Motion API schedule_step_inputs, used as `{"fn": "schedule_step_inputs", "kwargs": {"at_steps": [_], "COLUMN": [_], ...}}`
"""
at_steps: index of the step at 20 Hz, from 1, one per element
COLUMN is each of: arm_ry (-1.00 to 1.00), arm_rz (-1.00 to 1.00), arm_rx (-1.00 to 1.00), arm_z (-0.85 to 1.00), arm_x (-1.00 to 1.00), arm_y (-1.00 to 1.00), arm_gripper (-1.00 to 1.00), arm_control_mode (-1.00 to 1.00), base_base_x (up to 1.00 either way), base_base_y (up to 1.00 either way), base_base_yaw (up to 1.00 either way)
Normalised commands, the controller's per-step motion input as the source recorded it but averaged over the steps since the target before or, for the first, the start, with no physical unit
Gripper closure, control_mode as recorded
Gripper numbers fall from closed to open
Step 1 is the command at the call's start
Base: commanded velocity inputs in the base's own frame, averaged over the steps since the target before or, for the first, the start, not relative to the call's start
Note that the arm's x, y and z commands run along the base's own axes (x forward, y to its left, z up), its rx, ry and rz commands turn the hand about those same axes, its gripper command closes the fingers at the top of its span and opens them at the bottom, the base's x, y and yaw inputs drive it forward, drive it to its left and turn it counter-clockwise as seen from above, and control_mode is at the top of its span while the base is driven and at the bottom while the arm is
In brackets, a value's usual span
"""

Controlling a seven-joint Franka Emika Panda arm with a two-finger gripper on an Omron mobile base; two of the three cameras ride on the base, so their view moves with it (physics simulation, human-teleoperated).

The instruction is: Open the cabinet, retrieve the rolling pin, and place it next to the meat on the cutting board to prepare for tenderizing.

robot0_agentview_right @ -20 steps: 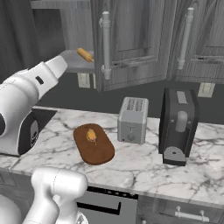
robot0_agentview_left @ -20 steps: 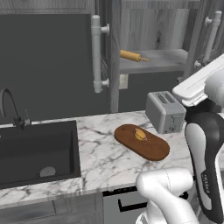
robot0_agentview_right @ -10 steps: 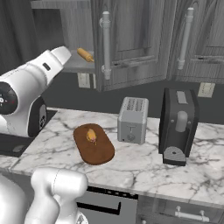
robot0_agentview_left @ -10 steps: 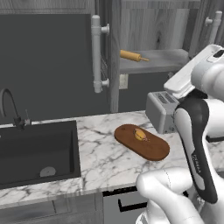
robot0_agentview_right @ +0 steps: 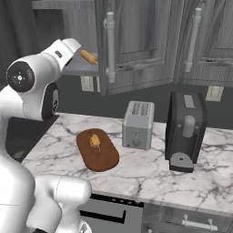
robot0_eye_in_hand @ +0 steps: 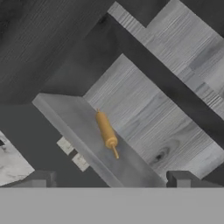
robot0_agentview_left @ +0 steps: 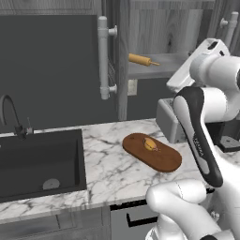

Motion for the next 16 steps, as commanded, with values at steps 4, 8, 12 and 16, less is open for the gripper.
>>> {"fn": "schedule_step_inputs", "kwargs": {"at_steps": [4, 8, 12, 16], "arm_ry": [0.04, 0.05, 0.04, 0.02], "arm_rz": [-0.01, -0.05, -0.10, -0.14], "arm_rx": [-0.09, -0.08, -0.08, -0.09], "arm_z": [0.00, 0.00, 0.00, 0.00], "arm_x": [0.45, 0.40, 0.29, 0.22], "arm_y": [0.01, 0.00, 0.00, -0.04], "arm_gripper": [-1.00, -1.00, -1.00, -1.00], "arm_control_mode": [-1.00, -1.00, -1.00, -1.00], "base_base_x": [0.00, 0.00, 0.00, 0.00], "base_base_y": [0.00, 0.00, 0.00, 0.00], "base_base_yaw": [0.00, 0.00, 0.00, 0.00]}}
